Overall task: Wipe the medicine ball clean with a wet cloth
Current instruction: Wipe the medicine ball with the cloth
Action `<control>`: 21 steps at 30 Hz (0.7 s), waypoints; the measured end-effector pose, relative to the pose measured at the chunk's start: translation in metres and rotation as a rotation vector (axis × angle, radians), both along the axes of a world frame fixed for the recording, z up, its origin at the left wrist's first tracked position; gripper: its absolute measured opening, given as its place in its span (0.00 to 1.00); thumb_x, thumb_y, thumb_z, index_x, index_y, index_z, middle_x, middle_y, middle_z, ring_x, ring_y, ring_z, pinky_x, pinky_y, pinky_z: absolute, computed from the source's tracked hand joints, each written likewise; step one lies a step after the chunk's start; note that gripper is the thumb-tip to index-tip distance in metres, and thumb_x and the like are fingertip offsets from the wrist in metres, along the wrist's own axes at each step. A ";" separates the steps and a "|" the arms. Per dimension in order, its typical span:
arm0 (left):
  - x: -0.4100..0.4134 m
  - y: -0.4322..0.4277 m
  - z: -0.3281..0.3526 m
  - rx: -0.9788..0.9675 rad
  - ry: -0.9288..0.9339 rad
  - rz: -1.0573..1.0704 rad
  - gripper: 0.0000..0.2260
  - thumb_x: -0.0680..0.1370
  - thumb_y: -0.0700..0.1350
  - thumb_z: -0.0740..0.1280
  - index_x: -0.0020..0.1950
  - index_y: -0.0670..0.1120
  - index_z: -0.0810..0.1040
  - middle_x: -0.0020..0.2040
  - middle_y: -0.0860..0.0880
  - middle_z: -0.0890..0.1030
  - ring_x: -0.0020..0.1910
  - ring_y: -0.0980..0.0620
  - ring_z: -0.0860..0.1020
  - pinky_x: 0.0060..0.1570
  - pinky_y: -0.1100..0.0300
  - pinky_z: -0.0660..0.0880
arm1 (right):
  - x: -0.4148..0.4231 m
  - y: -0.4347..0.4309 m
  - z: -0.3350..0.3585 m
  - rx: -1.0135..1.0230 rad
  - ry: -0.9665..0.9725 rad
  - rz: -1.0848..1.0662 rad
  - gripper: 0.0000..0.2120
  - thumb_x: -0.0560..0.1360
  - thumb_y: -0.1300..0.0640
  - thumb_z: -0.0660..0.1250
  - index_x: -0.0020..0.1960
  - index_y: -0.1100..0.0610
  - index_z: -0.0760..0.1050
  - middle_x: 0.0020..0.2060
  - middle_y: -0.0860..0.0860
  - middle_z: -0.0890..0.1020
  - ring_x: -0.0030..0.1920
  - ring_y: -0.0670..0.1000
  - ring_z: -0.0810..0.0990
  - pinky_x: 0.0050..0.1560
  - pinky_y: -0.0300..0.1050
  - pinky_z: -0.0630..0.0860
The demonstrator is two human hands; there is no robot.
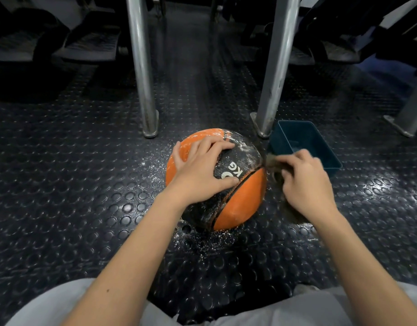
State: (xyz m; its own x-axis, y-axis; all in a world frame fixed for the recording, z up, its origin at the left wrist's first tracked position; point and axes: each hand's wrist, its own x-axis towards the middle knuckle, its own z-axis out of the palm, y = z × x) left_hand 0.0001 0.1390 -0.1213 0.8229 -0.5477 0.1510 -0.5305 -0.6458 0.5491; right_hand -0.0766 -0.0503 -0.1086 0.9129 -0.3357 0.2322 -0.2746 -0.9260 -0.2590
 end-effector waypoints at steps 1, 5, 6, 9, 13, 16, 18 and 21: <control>0.001 0.000 -0.001 -0.005 0.001 0.006 0.29 0.72 0.60 0.69 0.70 0.61 0.62 0.67 0.62 0.61 0.69 0.62 0.53 0.69 0.46 0.32 | 0.001 0.003 0.005 0.057 -0.137 0.040 0.16 0.77 0.64 0.62 0.64 0.55 0.75 0.54 0.50 0.72 0.54 0.54 0.69 0.53 0.45 0.67; 0.002 0.001 -0.001 -0.012 0.009 0.026 0.29 0.71 0.59 0.70 0.69 0.61 0.63 0.67 0.62 0.61 0.69 0.62 0.53 0.69 0.45 0.33 | 0.004 0.029 0.011 0.163 -0.392 0.322 0.15 0.75 0.65 0.64 0.60 0.58 0.77 0.50 0.45 0.70 0.50 0.48 0.69 0.51 0.31 0.63; 0.002 0.001 -0.001 -0.012 0.010 0.030 0.29 0.71 0.59 0.70 0.69 0.61 0.64 0.67 0.62 0.61 0.69 0.62 0.54 0.69 0.45 0.33 | 0.004 0.032 0.006 0.188 -0.326 0.333 0.15 0.75 0.65 0.64 0.60 0.57 0.77 0.50 0.45 0.71 0.50 0.49 0.69 0.54 0.33 0.65; 0.002 0.002 0.000 -0.008 0.023 0.025 0.28 0.71 0.59 0.69 0.69 0.61 0.63 0.66 0.62 0.61 0.69 0.62 0.54 0.70 0.44 0.34 | 0.002 0.016 -0.008 0.004 0.097 0.076 0.16 0.75 0.64 0.63 0.61 0.54 0.74 0.54 0.49 0.72 0.57 0.54 0.71 0.55 0.50 0.71; 0.003 0.003 0.000 -0.014 0.024 0.024 0.29 0.72 0.59 0.69 0.70 0.61 0.63 0.67 0.62 0.61 0.70 0.62 0.53 0.70 0.44 0.33 | 0.001 0.007 -0.001 0.006 0.022 -0.046 0.16 0.76 0.63 0.62 0.63 0.54 0.73 0.55 0.52 0.72 0.57 0.55 0.69 0.54 0.52 0.71; 0.003 0.003 -0.001 -0.010 0.023 0.026 0.29 0.72 0.59 0.69 0.70 0.61 0.63 0.67 0.62 0.61 0.70 0.62 0.52 0.70 0.44 0.33 | 0.004 0.022 0.004 0.165 -0.357 0.148 0.15 0.76 0.65 0.63 0.61 0.55 0.75 0.52 0.50 0.73 0.53 0.51 0.70 0.53 0.41 0.67; 0.003 0.004 -0.001 -0.014 0.018 0.033 0.29 0.71 0.59 0.69 0.70 0.61 0.63 0.67 0.62 0.61 0.69 0.63 0.53 0.70 0.44 0.34 | 0.004 0.028 -0.001 0.177 -0.462 0.300 0.15 0.75 0.65 0.64 0.61 0.58 0.75 0.52 0.51 0.73 0.51 0.49 0.69 0.53 0.34 0.65; 0.004 0.005 -0.002 -0.028 0.018 0.038 0.29 0.71 0.59 0.70 0.69 0.61 0.64 0.66 0.62 0.61 0.68 0.62 0.54 0.70 0.44 0.34 | 0.006 0.021 -0.027 0.096 -0.276 0.267 0.14 0.77 0.62 0.60 0.62 0.59 0.74 0.54 0.54 0.73 0.53 0.52 0.71 0.52 0.45 0.70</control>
